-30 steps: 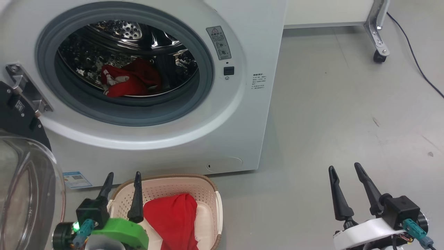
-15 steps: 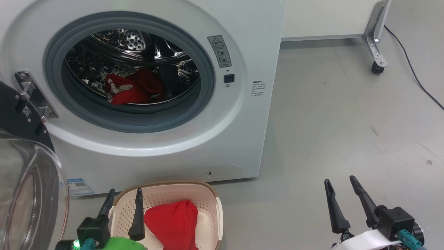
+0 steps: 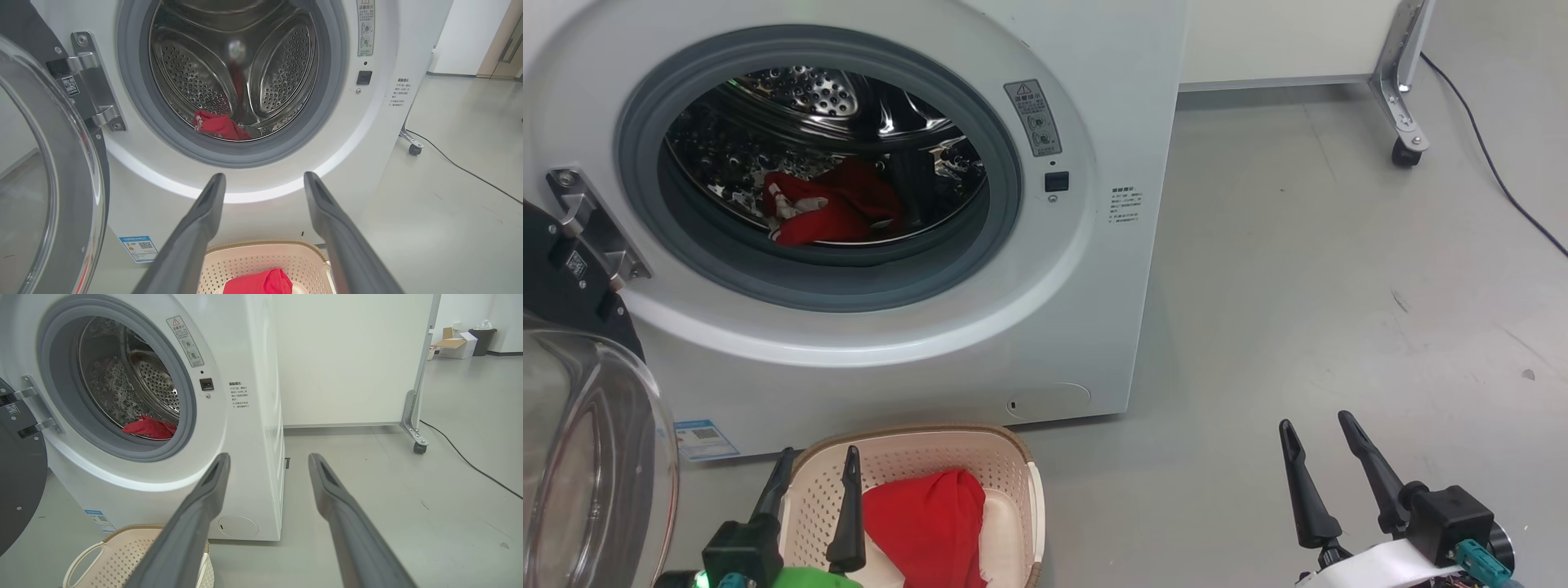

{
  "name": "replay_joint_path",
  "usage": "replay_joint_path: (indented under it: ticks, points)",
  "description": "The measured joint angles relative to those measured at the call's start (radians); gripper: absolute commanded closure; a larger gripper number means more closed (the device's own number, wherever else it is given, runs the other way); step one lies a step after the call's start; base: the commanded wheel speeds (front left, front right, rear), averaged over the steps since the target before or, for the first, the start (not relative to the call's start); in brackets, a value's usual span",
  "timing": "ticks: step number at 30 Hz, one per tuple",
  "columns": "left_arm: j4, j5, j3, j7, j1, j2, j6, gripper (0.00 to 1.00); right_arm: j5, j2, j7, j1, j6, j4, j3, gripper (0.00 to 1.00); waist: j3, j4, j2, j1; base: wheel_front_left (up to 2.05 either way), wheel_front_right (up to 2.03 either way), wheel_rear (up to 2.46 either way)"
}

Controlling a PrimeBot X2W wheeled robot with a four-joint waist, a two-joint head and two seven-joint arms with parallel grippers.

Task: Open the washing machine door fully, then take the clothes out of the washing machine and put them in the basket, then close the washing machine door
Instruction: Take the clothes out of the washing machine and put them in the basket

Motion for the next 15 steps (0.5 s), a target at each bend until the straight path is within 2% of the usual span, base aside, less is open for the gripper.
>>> replay_joint_path:
  ticks: [15]
  points:
    - [-0.039,0.003,-0.012,0.015,0.007,0.002,0.009,0.00,0.000,0.000,0.000,0.000,-0.001,-0.012,0.001,0.00,0.020,0.004,0.0000,0.0000,0.00,0.00,0.00]
